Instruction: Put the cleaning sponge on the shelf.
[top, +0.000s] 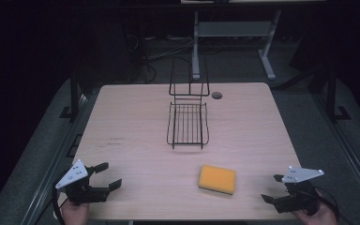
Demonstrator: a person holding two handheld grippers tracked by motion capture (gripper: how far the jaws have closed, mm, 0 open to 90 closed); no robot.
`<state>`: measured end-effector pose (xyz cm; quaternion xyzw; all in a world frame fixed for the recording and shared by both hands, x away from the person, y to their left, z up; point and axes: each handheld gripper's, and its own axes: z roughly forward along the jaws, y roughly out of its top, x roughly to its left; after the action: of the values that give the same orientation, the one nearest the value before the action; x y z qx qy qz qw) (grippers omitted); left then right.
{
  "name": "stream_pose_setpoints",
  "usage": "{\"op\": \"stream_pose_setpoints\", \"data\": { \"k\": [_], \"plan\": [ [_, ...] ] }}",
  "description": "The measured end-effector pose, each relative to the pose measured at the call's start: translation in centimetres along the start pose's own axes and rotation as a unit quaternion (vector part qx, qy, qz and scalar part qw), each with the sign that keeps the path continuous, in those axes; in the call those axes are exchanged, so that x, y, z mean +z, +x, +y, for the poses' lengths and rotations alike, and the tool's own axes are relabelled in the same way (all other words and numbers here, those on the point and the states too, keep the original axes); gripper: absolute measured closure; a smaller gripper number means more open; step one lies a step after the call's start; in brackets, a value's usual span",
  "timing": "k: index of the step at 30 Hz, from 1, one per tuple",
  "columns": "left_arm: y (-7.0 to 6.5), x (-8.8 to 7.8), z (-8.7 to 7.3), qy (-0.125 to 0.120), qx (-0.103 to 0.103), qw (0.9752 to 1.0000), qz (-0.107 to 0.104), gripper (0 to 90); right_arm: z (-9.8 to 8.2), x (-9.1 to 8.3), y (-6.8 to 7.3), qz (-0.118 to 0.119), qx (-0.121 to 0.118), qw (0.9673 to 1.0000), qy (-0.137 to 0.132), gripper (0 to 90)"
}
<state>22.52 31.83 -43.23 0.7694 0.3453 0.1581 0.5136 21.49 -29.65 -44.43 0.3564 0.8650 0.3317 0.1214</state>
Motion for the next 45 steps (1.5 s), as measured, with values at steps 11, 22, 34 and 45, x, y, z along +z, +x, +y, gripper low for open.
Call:
{"op": "stream_pose_setpoints", "data": {
  "k": [11, 22, 34, 45],
  "plan": [
    [0.5, -0.3, -0.1, -0.011, -0.010, 0.9999, 0.002, 14.0, 1.5, 0.7, 0.2, 0.022, -0.021, 0.9994, 0.014, 14.6],
    [0.5, -0.2, -0.1, -0.010, -0.010, 0.9999, 0.001, 14.1, 1.9, 0.7, 0.2, 0.044, -0.026, 0.9985, 0.018, 14.9],
    [0.4, -0.2, 0.0, -0.010, -0.006, 0.9999, 0.000, 14.0, 2.6, 0.8, 0.1, 0.050, -0.035, 0.9977, 0.030, 15.0],
    [0.1, -0.3, 0.0, -0.012, -0.003, 0.9999, 0.004, 14.0, 3.2, 0.9, 0.3, 0.055, -0.048, 0.9965, 0.041, 15.0]
  ]
}}
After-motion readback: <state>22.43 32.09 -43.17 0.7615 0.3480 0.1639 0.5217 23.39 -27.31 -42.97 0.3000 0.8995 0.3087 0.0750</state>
